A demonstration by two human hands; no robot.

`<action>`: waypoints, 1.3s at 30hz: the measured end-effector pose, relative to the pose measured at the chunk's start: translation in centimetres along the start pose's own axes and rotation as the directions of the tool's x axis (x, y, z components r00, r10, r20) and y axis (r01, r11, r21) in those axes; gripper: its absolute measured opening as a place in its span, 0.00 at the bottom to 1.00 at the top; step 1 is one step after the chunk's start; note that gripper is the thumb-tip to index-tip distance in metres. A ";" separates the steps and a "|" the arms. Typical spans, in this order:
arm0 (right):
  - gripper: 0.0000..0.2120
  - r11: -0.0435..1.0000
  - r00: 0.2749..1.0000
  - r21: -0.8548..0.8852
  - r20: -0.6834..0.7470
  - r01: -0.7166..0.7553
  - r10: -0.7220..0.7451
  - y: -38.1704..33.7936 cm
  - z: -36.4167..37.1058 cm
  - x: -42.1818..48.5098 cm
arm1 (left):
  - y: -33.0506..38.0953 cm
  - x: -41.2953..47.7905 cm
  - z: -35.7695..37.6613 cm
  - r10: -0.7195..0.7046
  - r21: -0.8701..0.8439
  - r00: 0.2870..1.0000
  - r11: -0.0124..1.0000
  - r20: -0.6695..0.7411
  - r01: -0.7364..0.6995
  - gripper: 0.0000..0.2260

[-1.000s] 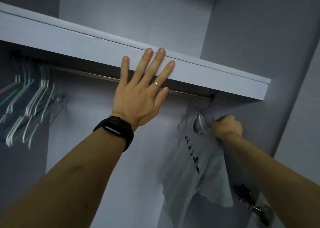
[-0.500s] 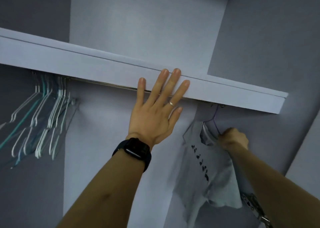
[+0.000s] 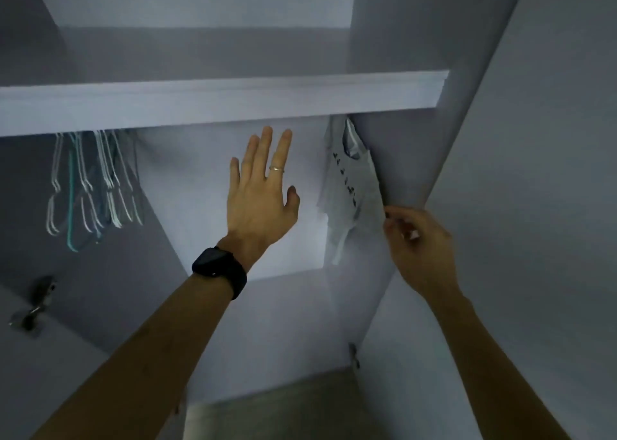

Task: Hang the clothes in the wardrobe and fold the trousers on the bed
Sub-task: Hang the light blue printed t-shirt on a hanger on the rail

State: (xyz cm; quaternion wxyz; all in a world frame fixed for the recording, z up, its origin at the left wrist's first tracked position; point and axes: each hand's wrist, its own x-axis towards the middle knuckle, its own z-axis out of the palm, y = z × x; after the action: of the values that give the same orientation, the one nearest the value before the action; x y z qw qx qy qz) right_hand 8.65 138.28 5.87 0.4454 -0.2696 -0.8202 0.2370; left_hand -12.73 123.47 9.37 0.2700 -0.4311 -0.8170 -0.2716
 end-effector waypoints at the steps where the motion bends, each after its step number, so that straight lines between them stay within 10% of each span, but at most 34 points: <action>1: 0.09 0.999 0.999 0.022 0.006 -0.035 0.035 0.0 -1.0 -2.3 | 0.5 -2.2 0.2 -0.006 -0.073 0.999 0.997 0.048 0.009 0.37; 11: 0.10 0.894 0.891 -0.181 0.133 -0.409 0.435 1.2 -5.4 -22.4 | 4.2 -20.6 6.8 0.122 -0.380 0.756 0.908 0.643 0.176 0.30; 17: 0.11 0.676 0.732 -0.336 -0.064 -0.656 0.678 -0.7 -6.9 -30.8 | 8.6 -24.1 9.1 0.496 -0.610 0.521 0.791 0.695 0.060 0.28; 29: 0.12 0.102 0.085 -0.020 -0.730 -0.995 0.678 -10.1 -12.5 -47.0 | 24.3 -31.9 6.5 0.927 -0.927 -0.109 0.339 0.358 -0.161 0.27; 39: 0.14 -0.010 -0.200 0.234 -0.808 -0.972 0.554 -11.3 -23.2 -56.1 | 39.9 -40.9 2.6 0.937 -0.989 -0.330 0.072 0.111 -0.126 0.28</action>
State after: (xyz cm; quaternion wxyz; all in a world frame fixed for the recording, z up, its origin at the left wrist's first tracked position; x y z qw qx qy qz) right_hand 51.64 96.70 -9.51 0.3606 -0.9092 -0.1768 0.1101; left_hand 40.46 121.61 -11.68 -0.3386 -0.9233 -0.1812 -0.0104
